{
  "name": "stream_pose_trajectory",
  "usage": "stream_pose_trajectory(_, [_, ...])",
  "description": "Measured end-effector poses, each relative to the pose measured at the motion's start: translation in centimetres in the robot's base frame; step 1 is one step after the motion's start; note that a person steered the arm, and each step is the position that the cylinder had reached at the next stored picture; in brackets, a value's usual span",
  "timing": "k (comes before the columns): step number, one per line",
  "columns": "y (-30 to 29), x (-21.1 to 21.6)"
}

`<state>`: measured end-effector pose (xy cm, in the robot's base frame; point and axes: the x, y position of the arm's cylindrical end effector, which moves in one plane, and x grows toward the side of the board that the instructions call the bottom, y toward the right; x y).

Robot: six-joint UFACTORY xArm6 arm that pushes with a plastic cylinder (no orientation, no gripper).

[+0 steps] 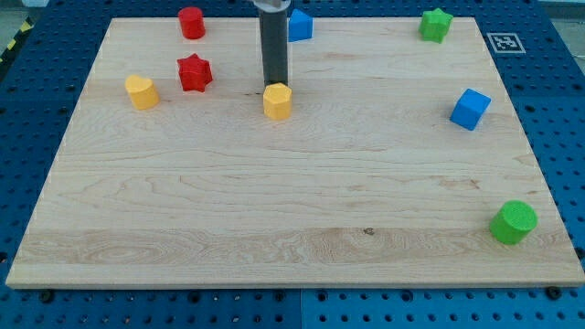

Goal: Slide the yellow hexagon to the bottom center

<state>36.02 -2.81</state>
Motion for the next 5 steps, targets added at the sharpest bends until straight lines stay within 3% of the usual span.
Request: stream_pose_trajectory(5, [2.3, 14.2])
